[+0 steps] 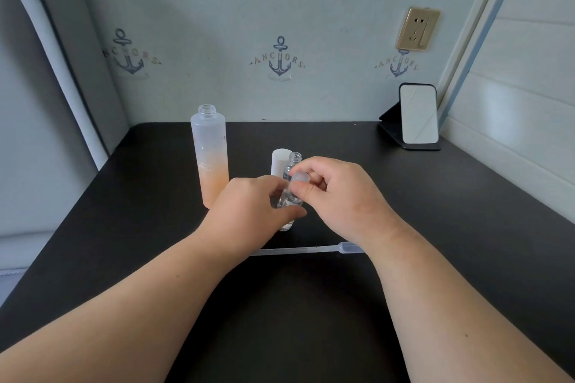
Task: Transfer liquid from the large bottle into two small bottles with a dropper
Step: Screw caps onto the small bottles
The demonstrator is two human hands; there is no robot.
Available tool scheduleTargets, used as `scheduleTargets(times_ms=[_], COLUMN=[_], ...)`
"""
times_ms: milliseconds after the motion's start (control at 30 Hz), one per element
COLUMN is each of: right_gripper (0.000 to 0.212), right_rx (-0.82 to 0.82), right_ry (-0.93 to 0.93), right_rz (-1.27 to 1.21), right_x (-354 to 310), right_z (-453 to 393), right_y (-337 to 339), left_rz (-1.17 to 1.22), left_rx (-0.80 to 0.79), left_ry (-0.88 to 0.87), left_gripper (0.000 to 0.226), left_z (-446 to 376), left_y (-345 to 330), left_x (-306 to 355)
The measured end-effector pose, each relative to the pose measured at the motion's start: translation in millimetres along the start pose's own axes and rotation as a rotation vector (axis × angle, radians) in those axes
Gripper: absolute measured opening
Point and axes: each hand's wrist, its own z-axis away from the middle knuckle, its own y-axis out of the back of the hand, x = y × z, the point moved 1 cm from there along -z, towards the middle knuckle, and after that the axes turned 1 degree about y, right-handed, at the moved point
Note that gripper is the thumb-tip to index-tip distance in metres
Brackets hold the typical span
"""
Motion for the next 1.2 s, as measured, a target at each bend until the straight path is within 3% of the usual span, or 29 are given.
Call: scheduleTargets(times_ms=[233, 533, 933, 1100, 1200], right_gripper=[0.011, 0.008, 0.018, 0.031, 0.026], right_rx=[-0.013, 0.100, 0.117, 0.145, 0.187], right_ry=[-0.085, -0.285, -0.327, -0.374, -0.435], right_rz=[-0.045, 0.040, 0.132, -0.038, -0.141], right_x=[14, 30, 33, 38, 55], right_z=[-2, -12, -26, -33, -45], right_y=[17, 38, 35, 44, 46], left_rz=[0.120, 0.058, -0.010, -0.035, -0.047], left_rx=[0.025, 0.109, 0.012, -0.034, -0.055], left_ry=[0.031, 0.126, 0.218, 0.225, 0.237], left_gripper=[0.058, 0.042, 0.057, 0.067, 0.067], left_z=[-1, -3, -10, -15, -18], left_y=[4, 6, 3, 1, -2], left_x=[0, -3, -4, -5, -6])
